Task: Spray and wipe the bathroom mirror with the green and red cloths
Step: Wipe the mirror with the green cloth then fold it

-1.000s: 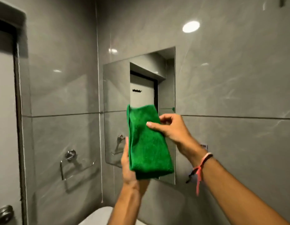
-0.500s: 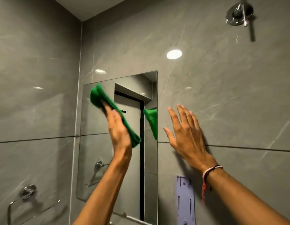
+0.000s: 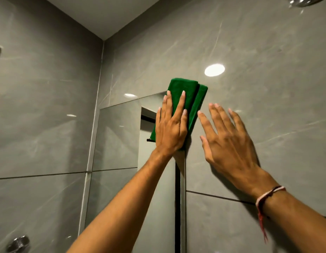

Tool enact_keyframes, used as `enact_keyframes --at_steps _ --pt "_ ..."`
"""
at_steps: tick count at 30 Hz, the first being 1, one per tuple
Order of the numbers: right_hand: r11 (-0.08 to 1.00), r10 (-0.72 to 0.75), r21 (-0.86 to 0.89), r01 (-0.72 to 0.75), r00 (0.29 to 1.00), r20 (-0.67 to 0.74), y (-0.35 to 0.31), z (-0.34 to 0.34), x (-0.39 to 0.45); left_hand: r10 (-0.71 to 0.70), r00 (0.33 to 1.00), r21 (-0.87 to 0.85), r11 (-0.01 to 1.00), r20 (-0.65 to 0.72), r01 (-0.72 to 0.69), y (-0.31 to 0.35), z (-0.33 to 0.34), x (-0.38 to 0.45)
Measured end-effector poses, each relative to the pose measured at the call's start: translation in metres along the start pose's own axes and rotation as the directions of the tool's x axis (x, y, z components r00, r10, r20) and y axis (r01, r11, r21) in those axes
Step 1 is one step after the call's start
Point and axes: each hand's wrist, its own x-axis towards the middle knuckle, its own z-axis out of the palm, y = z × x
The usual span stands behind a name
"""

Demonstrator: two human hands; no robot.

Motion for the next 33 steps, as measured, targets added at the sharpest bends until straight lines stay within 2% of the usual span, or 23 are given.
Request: enact_keyframes --at_steps 2,5,9,12,14,16,18,20,23,27,28,29,33 --pt "1.0 0.015 -0.006 -0.015 1.0 0.007 -0.001 0.005 0.008 -0.06 0.998 -0.046 0.997 -0.011 0.059 -0.015 -0.002 0.017" --pt "0.999 -0.001 -0.046 0.001 1.0 0.005 -0.002 0.016 0.014 -0.227 0.973 -0.066 0.972 -0.046 0.224 -0.062 -0.012 0.049" --pt "0.991 -0.011 -0.135 0.01 1.0 -0.009 -0.006 0.027 0.024 -0.491 0.87 -0.038 0.871 -0.047 0.49 -0.158 -0.029 0.05" --pt "0.988 -0.017 -0.156 0.013 1.0 -0.022 -0.011 0.034 0.025 -0.679 0.73 -0.052 0.734 -0.072 0.677 -0.234 -0.035 -0.012" --pt "0.989 -0.034 -0.149 0.02 0.995 -0.092 -0.013 0.039 0.03 -0.788 0.608 -0.097 0.616 -0.095 0.782 -0.271 -0.036 -0.065" --pt "0.984 -0.032 -0.176 0.001 0.984 -0.174 -0.006 0.046 0.039 -0.851 0.517 -0.119 0.524 -0.085 0.843 -0.285 -0.032 -0.116" --pt "0.972 -0.023 -0.234 -0.03 0.975 -0.221 0.002 0.059 0.046 -0.909 0.411 -0.114 0.417 -0.071 0.902 -0.287 -0.027 -0.177" --pt "0.963 -0.024 -0.265 -0.04 0.972 -0.233 0.003 0.076 0.043 -0.96 0.27 -0.099 0.276 -0.073 0.956 -0.282 -0.026 -0.254" --pt "0.976 0.004 -0.21 -0.05 0.977 -0.213 -0.001 0.089 0.04 -0.995 0.073 -0.049 0.076 -0.07 0.996 -0.266 -0.028 -0.352" --pt "0.987 -0.033 -0.159 0.012 0.99 -0.136 -0.019 0.076 0.025 -0.996 -0.085 -0.058 -0.084 -0.016 0.995 -0.242 -0.038 -0.405" --pt "0.986 -0.058 -0.16 0.039 0.991 -0.117 -0.02 0.067 0.022 -0.996 -0.09 -0.089 -0.088 -0.013 0.992 -0.236 -0.039 -0.399" --pt "0.988 -0.072 -0.145 0.059 0.994 -0.082 -0.026 0.062 0.016 -0.998 -0.055 -0.113 -0.052 -0.02 0.992 -0.232 -0.044 -0.394" --pt "0.991 -0.071 -0.113 0.078 0.996 0.059 -0.019 0.021 0.026 -0.914 0.399 -0.21 0.404 -0.069 0.89 -0.201 -0.035 -0.271"
